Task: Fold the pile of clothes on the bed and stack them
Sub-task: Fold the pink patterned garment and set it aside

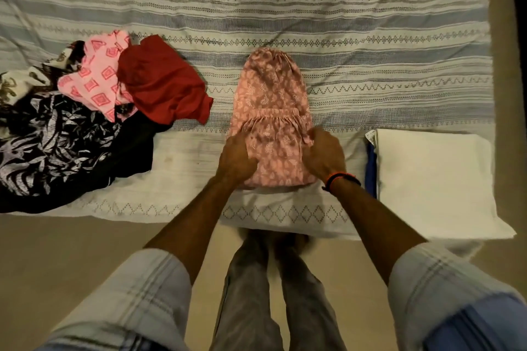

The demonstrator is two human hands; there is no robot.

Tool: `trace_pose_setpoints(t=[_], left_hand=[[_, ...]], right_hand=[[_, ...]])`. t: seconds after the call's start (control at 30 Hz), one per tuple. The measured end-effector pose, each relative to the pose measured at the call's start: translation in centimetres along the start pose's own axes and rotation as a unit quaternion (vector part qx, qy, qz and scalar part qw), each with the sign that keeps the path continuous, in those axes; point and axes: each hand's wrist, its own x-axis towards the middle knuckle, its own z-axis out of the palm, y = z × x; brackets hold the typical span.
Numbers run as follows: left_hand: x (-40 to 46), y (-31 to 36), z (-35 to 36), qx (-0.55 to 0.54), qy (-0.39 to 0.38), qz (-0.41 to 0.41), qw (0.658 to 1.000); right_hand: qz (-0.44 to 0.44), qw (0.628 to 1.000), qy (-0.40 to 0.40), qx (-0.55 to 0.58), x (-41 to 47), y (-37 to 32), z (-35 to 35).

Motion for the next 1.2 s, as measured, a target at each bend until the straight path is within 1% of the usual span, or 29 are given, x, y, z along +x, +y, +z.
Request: trace_pose_setpoints(t=[0.1, 0.2, 0.23, 0.33, 0.4, 0.67, 0.93, 1.1, 1.2], left_hand=[[-0.7, -0.9, 3.0, 0.053, -0.032, 0.043, 0.997], [-0.7, -1.9, 5.6, 0.157, -0.053, 0.103, 0.981], [-0.6, -2.3, 6.2, 0.192, -0.067, 0.108, 0.973], [-0.2, -3.9, 7.5, 0.28, -0.094, 0.109, 0.949], [0.0, -4.9, 7.9, 0.312, -0.106, 0.112, 0.937], [0.2, -5.9, 7.1, 0.3, -0.083, 0.138, 0.94], [-2.9, -2.6, 3.2, 0.315, -0.06, 0.154, 0.935], [-7.0, -0.6, 1.1, 0.314, -0.071, 0.141, 0.936], [-9.2, -0.1, 0.5, 0.319, -0.081, 0.113, 0.937]], right_hand=[[-0.106, 0.986, -0.093, -0.094, -1.1, 1.1, 2.2], [-0.183, 0.956, -0.133, -0.189, -1.6, 2.4, 4.3], [-0.188, 0.946, -0.147, -0.22, -1.5, 2.9, 4.9], [-0.167, 0.924, -0.187, -0.288, -1.2, 5.0, 6.3], [-0.174, 0.915, -0.183, -0.314, -0.9, 6.4, 7.0], [-0.201, 0.926, -0.15, -0.281, 0.1, 7.1, 6.2], [-0.231, 0.927, -0.126, -0.268, -2.1, 5.6, 1.7], [-0.221, 0.924, -0.134, -0.283, -5.1, 4.7, -1.4], [-0.214, 0.921, -0.148, -0.291, -6.9, 4.3, -3.1]])
